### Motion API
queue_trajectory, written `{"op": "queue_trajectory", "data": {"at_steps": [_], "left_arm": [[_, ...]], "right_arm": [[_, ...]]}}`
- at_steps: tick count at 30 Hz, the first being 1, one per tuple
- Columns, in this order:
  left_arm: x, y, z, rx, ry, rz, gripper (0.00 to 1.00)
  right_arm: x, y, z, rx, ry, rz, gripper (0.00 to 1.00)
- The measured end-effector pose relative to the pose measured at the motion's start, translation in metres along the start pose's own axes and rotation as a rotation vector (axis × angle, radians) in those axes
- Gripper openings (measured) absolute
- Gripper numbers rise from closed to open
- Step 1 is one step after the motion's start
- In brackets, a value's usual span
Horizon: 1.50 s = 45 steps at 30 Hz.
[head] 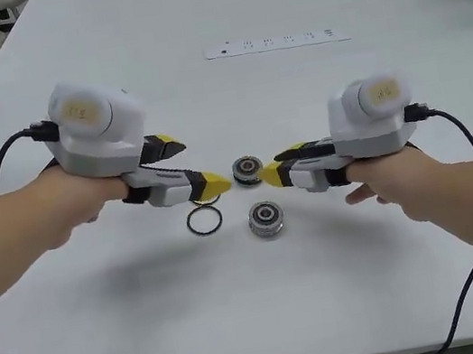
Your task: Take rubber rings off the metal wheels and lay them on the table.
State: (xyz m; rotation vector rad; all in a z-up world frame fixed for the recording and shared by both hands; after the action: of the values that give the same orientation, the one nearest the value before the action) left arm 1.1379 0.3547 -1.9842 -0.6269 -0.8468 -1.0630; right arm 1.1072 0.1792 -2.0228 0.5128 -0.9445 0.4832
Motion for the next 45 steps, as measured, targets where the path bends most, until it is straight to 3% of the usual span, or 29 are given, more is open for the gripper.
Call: {"op": "queue_trajectory", "data": {"at_steps": [26, 45], "left_arm": [[0.005, -0.008, -0.028, -0.051, 0.017, -0.009, 0.32], [0.009, -0.016, -0.049, -0.072, 0.056, -0.062, 0.23]], "right_arm": [[-0.009, -0.002, -0.011, 0.018, 0.020, 0.050, 0.17], [-0.009, -0.003, -0.014, 0.020, 0.013, 0.066, 0.14]]}}
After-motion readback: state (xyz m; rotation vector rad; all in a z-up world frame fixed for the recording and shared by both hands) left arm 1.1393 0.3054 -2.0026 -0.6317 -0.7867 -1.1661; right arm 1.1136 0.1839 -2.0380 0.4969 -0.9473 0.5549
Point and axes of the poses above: the centre of the closed fingertips' face, and the gripper's own axes: z roughly backward along the fingers, y roughly to its left, x roughly out of its top, the point moved 8 cm from there along z, roughly backward along the fingers, and after that the axes turned 2 degrees about -x, right-handed, at the moved point
